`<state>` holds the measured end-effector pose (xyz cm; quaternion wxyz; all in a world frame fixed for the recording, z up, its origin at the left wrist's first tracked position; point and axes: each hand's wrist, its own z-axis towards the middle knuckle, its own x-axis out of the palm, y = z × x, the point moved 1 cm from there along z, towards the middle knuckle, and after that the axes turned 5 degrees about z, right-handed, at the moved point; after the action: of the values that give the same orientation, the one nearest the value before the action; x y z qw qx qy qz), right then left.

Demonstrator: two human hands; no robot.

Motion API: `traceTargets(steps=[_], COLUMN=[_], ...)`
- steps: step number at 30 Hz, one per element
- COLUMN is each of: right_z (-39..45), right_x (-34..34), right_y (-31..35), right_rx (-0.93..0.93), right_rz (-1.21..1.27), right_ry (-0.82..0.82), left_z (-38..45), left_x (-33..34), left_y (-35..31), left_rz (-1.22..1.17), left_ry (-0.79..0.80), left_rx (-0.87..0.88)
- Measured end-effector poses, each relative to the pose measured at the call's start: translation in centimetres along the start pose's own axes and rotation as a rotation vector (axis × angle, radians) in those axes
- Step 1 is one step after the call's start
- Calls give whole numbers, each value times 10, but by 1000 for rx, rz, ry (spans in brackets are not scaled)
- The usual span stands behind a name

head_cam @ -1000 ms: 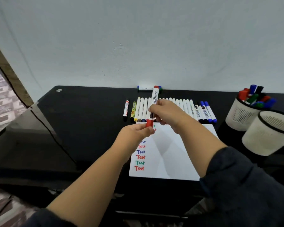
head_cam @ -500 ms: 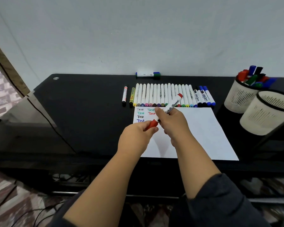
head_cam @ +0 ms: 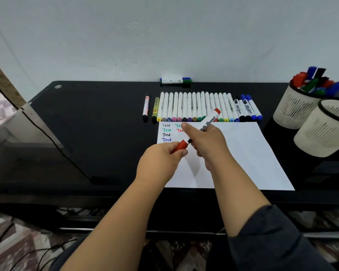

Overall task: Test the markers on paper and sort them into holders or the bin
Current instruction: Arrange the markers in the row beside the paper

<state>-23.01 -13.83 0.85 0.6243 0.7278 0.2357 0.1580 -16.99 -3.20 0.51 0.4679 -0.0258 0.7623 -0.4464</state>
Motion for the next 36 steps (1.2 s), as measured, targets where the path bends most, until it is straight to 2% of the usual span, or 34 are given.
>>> traceTargets(steps=[5, 16, 18, 25, 27, 32, 34, 36], right_z=[0, -4, -5, -5, -5, -5, -7, -10], right_x=[4, 7, 9, 18, 18, 19, 21, 23], right_y=[0, 1, 2, 2, 3, 5, 5, 6], right_rx=[4, 18, 11, 32, 58, 81, 79, 64], right_rz=[-55, 41, 49, 84, 97, 99, 100, 106], right_ry=[-30, 36, 38, -68, -47, 71, 61, 37], left_z=[0, -5, -7, -14, -13, -11, -11, -14], left_x=[-3, -16, -17, -12, -14, -23, -23, -21], left_y=[-1, 3, 2, -5, -3, 3, 3, 2], left_rz=[-62, -321, -296, 29, 6, -272, -268, -128], left_ry=[68, 168, 146, -6, 3, 119, 108, 59], left_rx=[-26, -38, -59, -16, -8, -75, -86, -69])
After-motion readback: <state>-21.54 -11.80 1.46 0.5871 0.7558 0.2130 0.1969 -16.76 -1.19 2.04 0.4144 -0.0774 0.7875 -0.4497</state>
